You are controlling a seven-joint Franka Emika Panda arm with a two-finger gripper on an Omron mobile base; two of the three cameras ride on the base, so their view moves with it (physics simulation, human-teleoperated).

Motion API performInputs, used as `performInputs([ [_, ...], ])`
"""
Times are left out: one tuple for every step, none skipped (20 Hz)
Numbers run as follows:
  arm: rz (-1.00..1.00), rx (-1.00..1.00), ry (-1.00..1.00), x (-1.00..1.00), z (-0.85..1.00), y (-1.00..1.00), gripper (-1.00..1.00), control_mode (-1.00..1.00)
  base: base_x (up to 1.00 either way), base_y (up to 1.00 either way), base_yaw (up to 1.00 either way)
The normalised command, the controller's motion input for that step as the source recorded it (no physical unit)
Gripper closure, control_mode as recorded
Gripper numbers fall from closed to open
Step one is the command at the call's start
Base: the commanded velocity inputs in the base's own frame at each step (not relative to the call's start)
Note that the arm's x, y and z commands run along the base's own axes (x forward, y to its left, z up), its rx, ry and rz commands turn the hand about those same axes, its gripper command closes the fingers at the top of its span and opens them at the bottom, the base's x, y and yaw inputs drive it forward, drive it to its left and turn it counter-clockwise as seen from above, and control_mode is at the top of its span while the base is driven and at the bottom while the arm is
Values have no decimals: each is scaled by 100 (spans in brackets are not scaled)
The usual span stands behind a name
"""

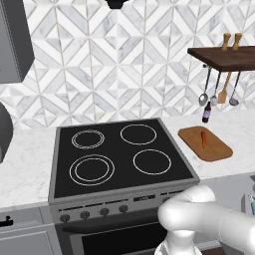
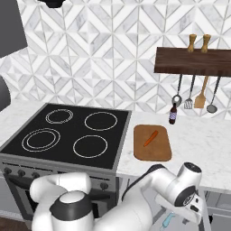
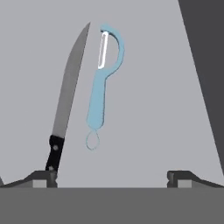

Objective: Place the appropriate cutting tool for cutting the carrot skin on the cutting board.

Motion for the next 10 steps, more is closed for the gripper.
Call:
performInputs([
  [-25, -11, 0, 49, -27, 19, -100, -100, 0, 0, 0],
  [-22, -11, 1, 51, -35, 19, -100, -100, 0, 0, 0],
  [-19, -11, 0, 41, -42, 10, -100, -100, 0, 0, 0],
  [-15, -11, 0, 24, -46, 0, -100, -100, 0, 0, 0],
  [-13, -8, 0, 11, -50, 0, -100, -100, 0, 0, 0],
  [-11, -6, 0, 2, -54, 0, -100, -100, 0, 0, 0],
  [-10, -5, 0, 0, -54, 0, -100, -100, 0, 0, 0],
  [-8, -2, 0, 0, -53, 0, -100, -100, 0, 0, 0],
  [-5, 0, 0, 0, -51, 0, -100, -100, 0, 0, 0],
  [-4, 0, 0, 0, -47, 0, -100, -100, 0, 0, 0],
])
